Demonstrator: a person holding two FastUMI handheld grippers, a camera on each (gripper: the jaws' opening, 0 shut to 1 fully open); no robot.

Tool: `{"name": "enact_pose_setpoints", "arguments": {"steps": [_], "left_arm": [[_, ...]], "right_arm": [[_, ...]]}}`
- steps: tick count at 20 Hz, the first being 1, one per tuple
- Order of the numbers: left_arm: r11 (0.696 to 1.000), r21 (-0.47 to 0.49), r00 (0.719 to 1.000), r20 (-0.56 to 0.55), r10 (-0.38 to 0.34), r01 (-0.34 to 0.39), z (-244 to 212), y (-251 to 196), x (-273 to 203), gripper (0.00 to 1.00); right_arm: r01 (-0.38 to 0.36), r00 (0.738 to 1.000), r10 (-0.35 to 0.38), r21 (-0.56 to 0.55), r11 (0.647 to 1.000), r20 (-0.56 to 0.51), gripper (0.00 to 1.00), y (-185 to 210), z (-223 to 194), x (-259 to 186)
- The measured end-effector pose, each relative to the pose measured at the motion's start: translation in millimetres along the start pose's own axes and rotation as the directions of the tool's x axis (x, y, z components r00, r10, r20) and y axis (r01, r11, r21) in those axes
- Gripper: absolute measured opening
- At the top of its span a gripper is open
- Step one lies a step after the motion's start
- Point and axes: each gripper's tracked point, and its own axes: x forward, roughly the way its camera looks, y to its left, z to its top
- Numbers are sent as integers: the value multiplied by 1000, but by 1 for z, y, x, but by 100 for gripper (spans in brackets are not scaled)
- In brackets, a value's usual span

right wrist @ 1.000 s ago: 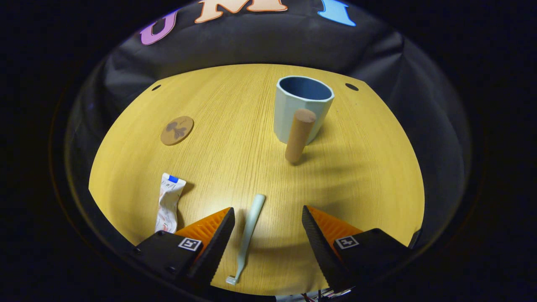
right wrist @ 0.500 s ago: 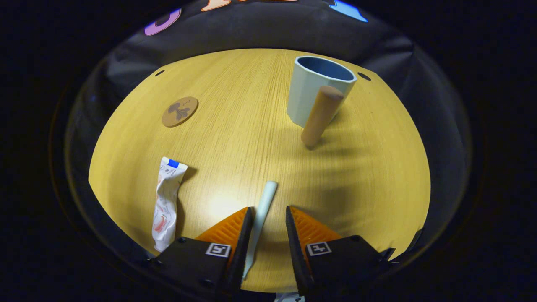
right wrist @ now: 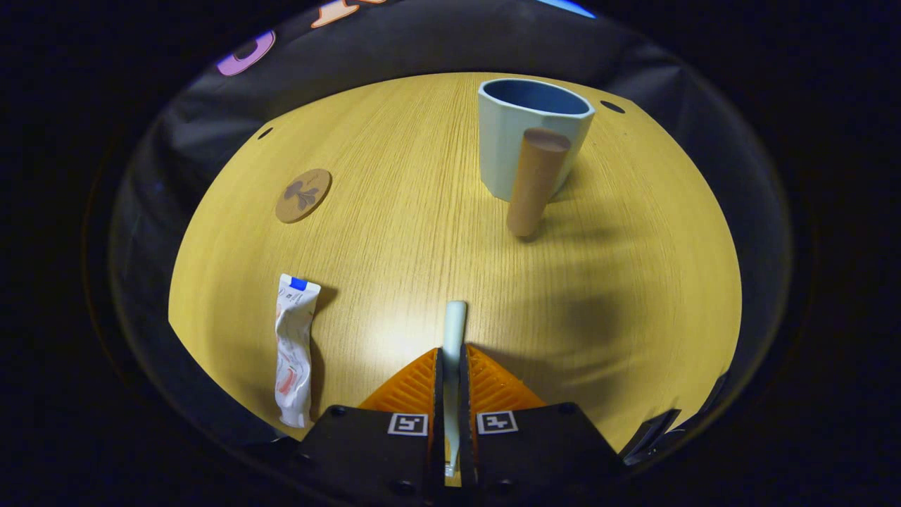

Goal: Put the toothbrush and toothpaste on the desktop into the cup, then pick up the cup and place it on the coaster on the desktop.

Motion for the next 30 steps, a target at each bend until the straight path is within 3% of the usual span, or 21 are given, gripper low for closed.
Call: {"name": "enact_pose_setpoints", "arguments": {"steps": [4,8,12,17,24,28,30], "left_arm": [[997,-21,993,-88,-82,80,-27,-30,7,95],[988,-54,967,-202,-156,148,-63,-58,11,95],[975,-57,901,-375,-219,214,-116,-83,10,95],[958,-42,836,-479,-269,284,-160,-108,7,95],[944,-131,718,-621,-315,301,-216,-130,-5,95],[939,-170,634,-700,-328,299,-247,-139,-11,95],[940,-178,609,-724,-325,290,-258,-141,-11,95]], "right_arm": [[12,1000,-12,-28,1000,22,11,0,0,1],[14,1000,-13,-50,999,28,11,0,0,1],[9,1000,-7,-57,998,26,11,0,0,0],[3,1000,-2,-69,998,26,11,0,0,1],[-2,1000,4,-75,997,27,11,0,1,1],[-5,1000,7,-75,997,27,9,1,1,1],[-5,1000,7,-79,997,29,11,0,1,1]]}}
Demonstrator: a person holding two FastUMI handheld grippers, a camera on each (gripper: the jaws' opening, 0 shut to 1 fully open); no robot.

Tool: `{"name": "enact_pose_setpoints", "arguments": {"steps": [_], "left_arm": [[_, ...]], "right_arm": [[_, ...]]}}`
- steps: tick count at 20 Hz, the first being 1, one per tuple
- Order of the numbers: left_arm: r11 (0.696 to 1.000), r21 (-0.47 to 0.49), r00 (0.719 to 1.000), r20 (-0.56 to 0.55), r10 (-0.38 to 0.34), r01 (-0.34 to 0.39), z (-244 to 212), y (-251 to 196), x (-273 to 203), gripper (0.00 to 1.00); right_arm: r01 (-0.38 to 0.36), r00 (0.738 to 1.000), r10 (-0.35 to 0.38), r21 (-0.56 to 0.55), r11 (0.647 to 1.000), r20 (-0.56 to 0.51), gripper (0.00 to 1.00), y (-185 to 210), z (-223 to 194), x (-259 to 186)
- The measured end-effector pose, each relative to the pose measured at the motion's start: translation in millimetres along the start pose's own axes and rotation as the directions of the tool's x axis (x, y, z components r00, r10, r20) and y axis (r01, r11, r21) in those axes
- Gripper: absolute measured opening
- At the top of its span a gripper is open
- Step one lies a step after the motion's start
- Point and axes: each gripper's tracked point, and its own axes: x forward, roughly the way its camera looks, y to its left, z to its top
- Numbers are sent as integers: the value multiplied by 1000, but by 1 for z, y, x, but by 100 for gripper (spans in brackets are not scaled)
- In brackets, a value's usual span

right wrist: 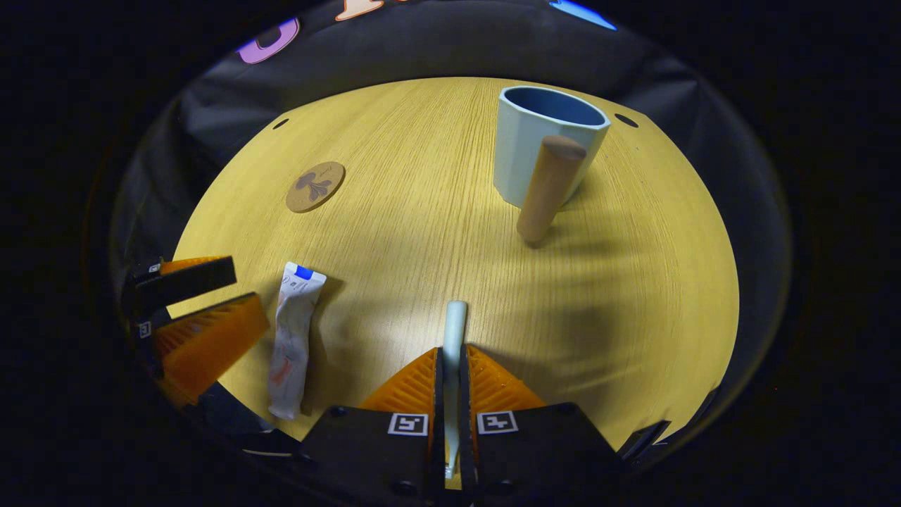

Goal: Put the toothbrush and toothpaste on the desktop into the cup, then pick up the cup and place it on the coaster on the desktop.

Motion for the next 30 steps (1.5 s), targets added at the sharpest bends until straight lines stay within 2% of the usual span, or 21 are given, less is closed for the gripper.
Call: {"name": "enact_pose_setpoints", "arguments": {"steps": [8,9,10,11,12,15,16,18,19,21,25,30], "left_arm": [[999,-25,990,-139,22,-26,-35,6,26,95],[999,-21,989,-146,27,-30,-36,7,27,90],[999,-10,990,-137,30,-32,-34,7,31,89],[1000,-4,990,-136,24,-25,-33,6,31,78],[1000,-1,991,-134,26,-26,-33,8,33,74],[1000,-1,992,-124,29,-30,-32,12,33,52],[1000,0,992,-119,30,-31,-32,14,33,49],[1000,3,994,-108,25,-25,-32,19,34,35],[1000,-3,995,-96,10,-10,-28,19,35,24],[1000,-29,995,-97,-14,11,-30,19,34,20],[997,-67,995,-94,-43,37,-30,21,34,16],[999,-24,995,-92,-34,32,-30,20,34,15]], "right_arm": [[-8,1000,8,7,1000,4,11,1,0,0],[-9,1000,9,-1,1000,5,11,1,1,0],[-7,1000,7,-9,1000,9,11,0,0,0],[-5,1000,5,-18,1000,14,11,0,0,1],[-1,1000,2,-26,1000,18,11,0,0,1],[1,1000,0,-34,999,21,11,0,0,1],[-1,1000,2,-37,999,22,9,0,0,1],[-2,1000,3,-35,999,29,11,0,0,0],[-2,999,3,-35,999,33,11,0,1,1],[-10,999,12,-33,999,40,11,0,1,1],[-47,997,43,67,997,59,11,1,1,-2],[-75,993,63,113,991,99,11,-4,10,-14]]}}
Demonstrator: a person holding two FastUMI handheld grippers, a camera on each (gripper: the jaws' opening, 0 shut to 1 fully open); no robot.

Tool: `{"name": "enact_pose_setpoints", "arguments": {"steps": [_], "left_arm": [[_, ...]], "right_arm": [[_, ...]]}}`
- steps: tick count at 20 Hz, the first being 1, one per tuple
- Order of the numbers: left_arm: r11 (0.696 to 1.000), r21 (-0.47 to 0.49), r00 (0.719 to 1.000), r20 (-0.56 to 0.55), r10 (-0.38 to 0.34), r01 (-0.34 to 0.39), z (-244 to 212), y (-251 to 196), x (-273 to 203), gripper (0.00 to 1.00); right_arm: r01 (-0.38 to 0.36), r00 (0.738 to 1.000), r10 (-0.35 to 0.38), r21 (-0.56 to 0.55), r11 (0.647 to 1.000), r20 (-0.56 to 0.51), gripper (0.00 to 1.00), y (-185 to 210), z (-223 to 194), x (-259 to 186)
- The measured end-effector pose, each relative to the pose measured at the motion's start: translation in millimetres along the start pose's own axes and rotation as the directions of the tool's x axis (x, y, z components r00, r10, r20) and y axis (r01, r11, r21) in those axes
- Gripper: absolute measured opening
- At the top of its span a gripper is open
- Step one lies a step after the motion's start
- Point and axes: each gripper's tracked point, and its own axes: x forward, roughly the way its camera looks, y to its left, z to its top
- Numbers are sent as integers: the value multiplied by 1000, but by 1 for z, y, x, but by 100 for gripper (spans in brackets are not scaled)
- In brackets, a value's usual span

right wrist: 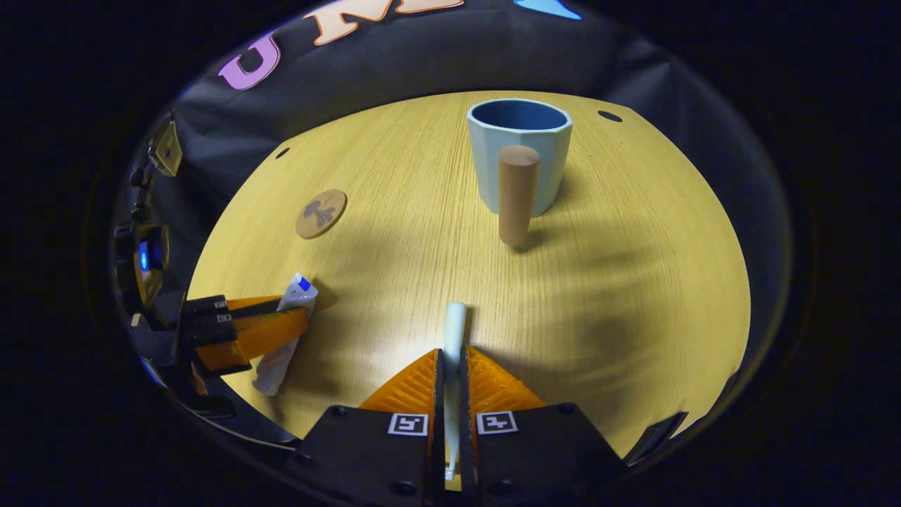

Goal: Put the toothbrush and toothpaste on the desktop into the cup, then pick up the cup and place it on the coaster on the desktop.

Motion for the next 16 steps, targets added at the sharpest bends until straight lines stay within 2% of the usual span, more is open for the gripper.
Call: {"name": "enact_pose_setpoints", "arguments": {"steps": [5,10,14,15,16], "left_arm": [[1000,2,1000,3,-14,14,1,0,-1,17],[999,-19,999,11,-41,42,2,0,-1,14],[999,-17,999,9,-40,40,2,0,-1,15],[999,-14,999,10,-38,38,2,0,-1,15],[999,-13,999,11,-38,38,2,0,-1,14]], "right_arm": [[-41,997,37,68,997,67,11,5,24,-19],[-66,983,53,68,995,175,11,9,69,-49],[-92,959,71,66,994,274,11,13,111,-74],[-96,949,73,59,994,307,7,13,123,-82],[-98,940,74,54,994,333,11,12,133,-87]]}}
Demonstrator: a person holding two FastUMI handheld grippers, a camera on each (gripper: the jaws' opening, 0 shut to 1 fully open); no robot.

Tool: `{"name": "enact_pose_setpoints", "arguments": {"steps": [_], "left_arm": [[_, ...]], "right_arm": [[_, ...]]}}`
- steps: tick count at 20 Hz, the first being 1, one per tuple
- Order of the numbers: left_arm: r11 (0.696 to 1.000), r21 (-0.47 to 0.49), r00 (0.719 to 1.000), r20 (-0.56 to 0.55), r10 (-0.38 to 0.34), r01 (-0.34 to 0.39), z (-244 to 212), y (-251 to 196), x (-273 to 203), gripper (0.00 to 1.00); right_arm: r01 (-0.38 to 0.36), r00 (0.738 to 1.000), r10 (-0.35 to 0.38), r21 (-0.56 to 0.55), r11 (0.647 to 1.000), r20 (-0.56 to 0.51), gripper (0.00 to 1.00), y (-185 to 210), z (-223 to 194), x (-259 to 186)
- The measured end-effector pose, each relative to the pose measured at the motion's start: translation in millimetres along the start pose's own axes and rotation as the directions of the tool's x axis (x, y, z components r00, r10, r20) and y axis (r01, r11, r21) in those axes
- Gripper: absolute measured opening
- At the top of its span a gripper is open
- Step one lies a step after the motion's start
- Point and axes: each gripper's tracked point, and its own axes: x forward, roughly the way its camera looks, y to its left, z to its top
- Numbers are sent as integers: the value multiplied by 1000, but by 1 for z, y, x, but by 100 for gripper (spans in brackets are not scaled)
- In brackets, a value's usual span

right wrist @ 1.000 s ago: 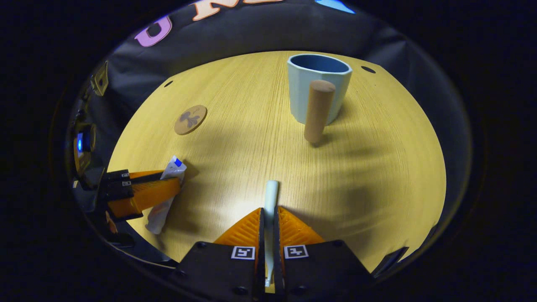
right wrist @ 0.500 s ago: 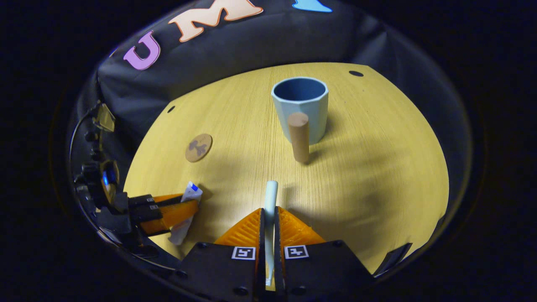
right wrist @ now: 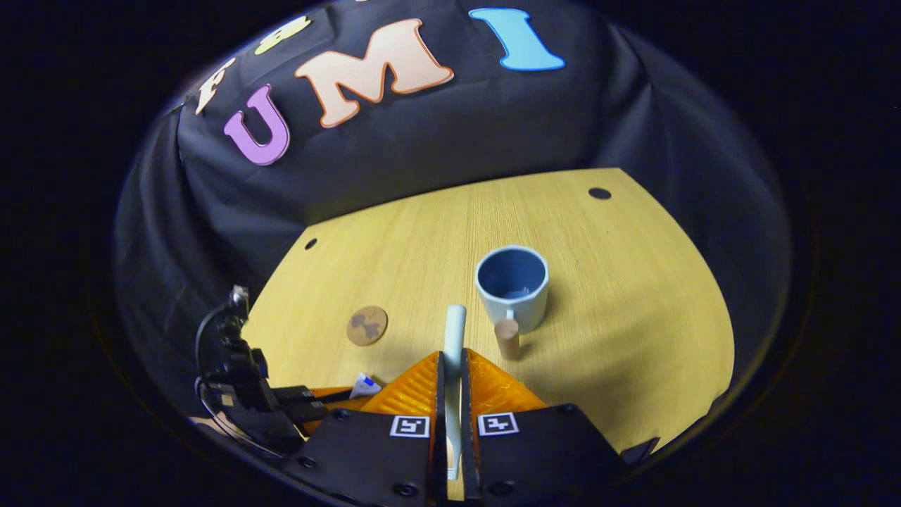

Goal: Put the toothbrush and toothpaste on the desktop into the cup, then pick up the cup and place it on the coaster on the desktop.

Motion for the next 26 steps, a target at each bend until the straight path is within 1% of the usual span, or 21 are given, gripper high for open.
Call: {"name": "enact_pose_setpoints", "arguments": {"steps": [1,2,7,10,13,15,16,17,20,22,23,24,25,26], "left_arm": [[1000,-1,1000,1,0,0,0,0,0,14],[1000,-3,1000,2,0,0,0,0,0,14],[1000,-26,1000,1,-11,11,0,0,0,14],[999,-51,1000,4,-21,21,1,0,0,15],[998,-61,1000,5,-18,18,2,0,0,15],[998,-60,1000,5,-11,11,1,0,0,14],[998,-60,1000,6,-7,7,1,1,0,17],[998,-62,1000,7,-4,4,1,1,0,14],[998,-66,1000,7,4,-3,1,0,0,15],[998,-68,1000,9,12,-12,1,1,1,15],[997,-70,1000,12,18,-18,1,0,0,14],[997,-68,1000,14,24,-23,1,0,1,17],[997,-66,999,15,29,-28,2,0,1,14],[997,-64,999,17,35,-34,1,0,1,14]], "right_arm": [[-3,1000,4,-3,1000,31,7,0,11,-1],[-4,998,4,-3,1000,60,11,0,23,-2],[5,987,-6,5,1000,159,11,-10,70,3],[12,968,-11,1,1000,251,11,-15,101,11],[18,938,-12,-13,1000,348,11,-18,134,21],[37,920,-31,-9,999,391,10,-24,149,29],[47,911,-42,-3,999,410,11,-29,156,33],[59,904,-53,-1,998,424,10,-32,158,38],[78,893,-58,-27,997,447,11,-34,164,51],[101,877,-64,-54,993,476,11,-35,171,58],[106,874,-59,-70,992,482,11,-33,171,62],[115,872,-60,-83,990,485,11,-34,171,67],[122,872,-63,-91,988,485,11,-35,169,72],[130,873,-69,-94,987,482,11,-37,167,77]]}}
